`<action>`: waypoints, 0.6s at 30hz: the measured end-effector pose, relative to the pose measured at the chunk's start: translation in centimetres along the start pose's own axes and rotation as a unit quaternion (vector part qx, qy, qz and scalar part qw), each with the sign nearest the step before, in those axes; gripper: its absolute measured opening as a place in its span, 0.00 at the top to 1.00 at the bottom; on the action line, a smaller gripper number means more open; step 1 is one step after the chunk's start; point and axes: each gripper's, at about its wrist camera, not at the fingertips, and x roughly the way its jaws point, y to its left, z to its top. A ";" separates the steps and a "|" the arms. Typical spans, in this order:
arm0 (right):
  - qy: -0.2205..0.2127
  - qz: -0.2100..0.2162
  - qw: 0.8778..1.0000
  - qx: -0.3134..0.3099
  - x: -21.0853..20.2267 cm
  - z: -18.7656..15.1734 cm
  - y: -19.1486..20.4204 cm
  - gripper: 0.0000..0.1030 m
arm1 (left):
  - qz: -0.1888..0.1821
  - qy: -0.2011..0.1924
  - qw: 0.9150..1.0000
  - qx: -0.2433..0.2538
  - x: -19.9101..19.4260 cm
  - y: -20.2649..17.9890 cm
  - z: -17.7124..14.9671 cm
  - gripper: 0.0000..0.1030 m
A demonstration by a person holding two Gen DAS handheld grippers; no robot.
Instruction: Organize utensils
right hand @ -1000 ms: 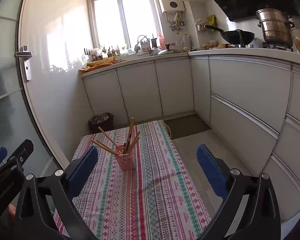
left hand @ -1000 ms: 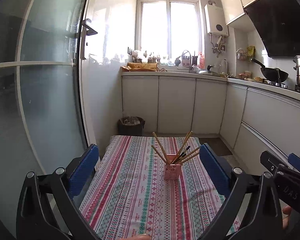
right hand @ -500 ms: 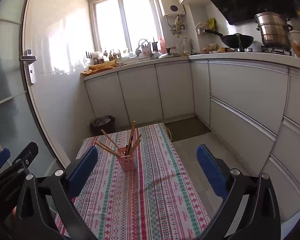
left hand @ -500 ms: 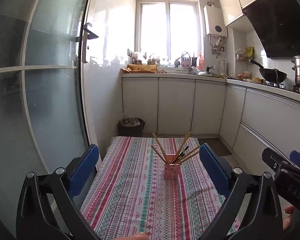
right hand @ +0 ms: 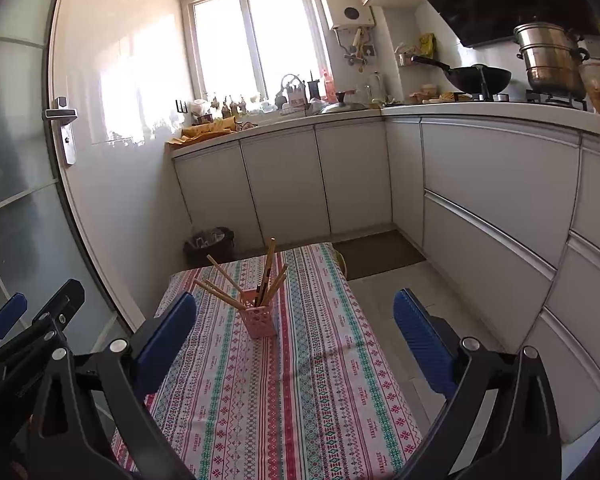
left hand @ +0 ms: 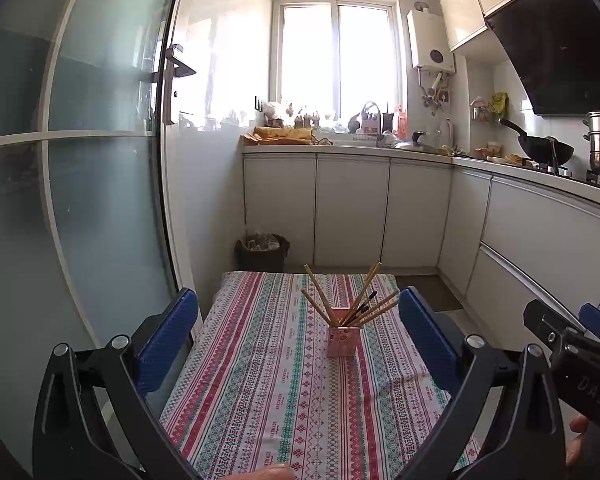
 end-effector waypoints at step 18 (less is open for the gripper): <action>0.009 -0.005 1.000 0.011 0.6 -0.2 -0.2 0.07 | -0.008 -0.001 1.000 0.006 -0.2 -0.3 0.0 0.07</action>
